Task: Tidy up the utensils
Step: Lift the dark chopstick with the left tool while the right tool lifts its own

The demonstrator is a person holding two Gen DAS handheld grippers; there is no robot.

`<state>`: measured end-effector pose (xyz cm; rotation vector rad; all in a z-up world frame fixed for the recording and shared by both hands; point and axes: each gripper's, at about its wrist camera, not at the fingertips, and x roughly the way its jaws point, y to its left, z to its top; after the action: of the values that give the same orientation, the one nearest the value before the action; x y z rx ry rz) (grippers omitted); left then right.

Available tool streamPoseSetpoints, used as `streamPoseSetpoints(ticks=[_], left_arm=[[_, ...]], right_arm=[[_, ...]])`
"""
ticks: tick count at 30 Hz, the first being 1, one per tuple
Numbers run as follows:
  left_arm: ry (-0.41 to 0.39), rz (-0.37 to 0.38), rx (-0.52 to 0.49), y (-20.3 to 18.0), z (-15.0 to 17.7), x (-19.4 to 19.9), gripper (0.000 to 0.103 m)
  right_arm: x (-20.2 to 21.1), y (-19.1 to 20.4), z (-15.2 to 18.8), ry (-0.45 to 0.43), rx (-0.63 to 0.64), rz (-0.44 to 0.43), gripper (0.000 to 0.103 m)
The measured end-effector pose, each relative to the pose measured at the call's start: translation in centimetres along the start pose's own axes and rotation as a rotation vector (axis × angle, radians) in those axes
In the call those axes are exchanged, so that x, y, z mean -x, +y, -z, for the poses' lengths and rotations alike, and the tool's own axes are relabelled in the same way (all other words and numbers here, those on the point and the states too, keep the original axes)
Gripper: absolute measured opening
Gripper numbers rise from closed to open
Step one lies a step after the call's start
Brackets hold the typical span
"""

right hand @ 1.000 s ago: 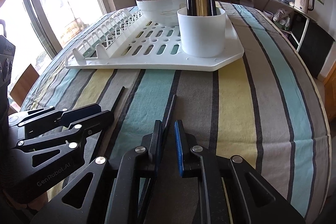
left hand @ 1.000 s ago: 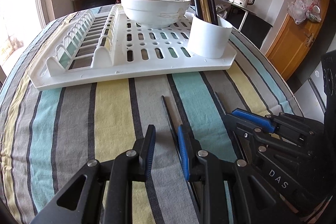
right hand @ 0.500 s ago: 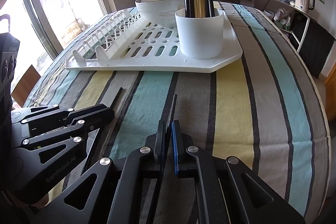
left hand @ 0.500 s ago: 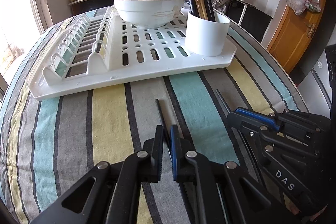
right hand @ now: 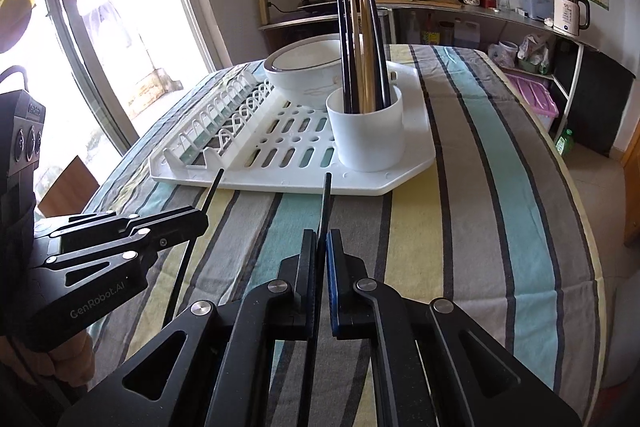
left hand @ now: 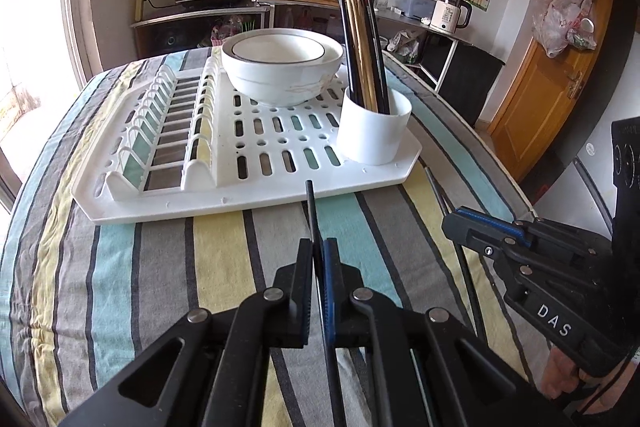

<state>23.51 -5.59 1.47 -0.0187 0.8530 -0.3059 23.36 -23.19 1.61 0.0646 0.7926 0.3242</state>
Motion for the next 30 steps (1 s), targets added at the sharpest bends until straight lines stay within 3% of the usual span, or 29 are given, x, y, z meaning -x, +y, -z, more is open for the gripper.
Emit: streamPoseSetpoints(ticks=[15,30], left_arm=[[-0.229,0.043,-0.012,-0.6,-1.8,9.8,0.005],[-0.263,0.054,-0.026,-1.1,-0.8,11.5,0.005]], right_arm=[[8.5,0.4,-1.3,-0.222,0.01,-0.014,0.004],[10.1,0.8,-0.5,-0.263,0.034,-0.013,0.004]])
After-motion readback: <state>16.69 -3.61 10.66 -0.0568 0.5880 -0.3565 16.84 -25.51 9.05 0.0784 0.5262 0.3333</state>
